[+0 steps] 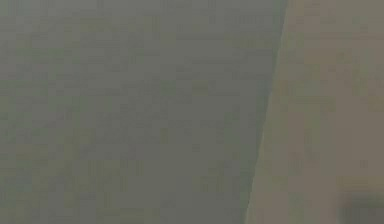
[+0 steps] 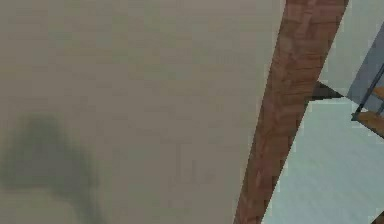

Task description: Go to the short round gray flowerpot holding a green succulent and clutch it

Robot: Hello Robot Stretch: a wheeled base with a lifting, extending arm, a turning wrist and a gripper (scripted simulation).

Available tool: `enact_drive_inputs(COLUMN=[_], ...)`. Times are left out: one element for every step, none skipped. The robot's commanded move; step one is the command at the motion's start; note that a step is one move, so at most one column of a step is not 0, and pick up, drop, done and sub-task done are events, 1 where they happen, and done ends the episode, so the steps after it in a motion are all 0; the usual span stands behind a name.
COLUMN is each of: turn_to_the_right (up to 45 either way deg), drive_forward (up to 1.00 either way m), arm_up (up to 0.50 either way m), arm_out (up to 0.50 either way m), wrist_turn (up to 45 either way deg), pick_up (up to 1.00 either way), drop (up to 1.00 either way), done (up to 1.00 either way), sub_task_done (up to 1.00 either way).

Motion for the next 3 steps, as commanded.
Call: enact_drive_inputs(turn_to_the_right=[45.0, 45.0, 45.0], drive_forward=[0.00, 0.00, 0.00], arm_up=[0.00, 0.00, 0.00], arm_out=[0.00, 0.00, 0.00], wrist_turn=[0.0, 0.0, 0.0], pick_up=[0.00, 0.00, 0.00], drop=[0.00, 0.00, 0.00], done=[0.00, 0.00, 0.00], sub_task_done=[0.00, 0.00, 0.00])
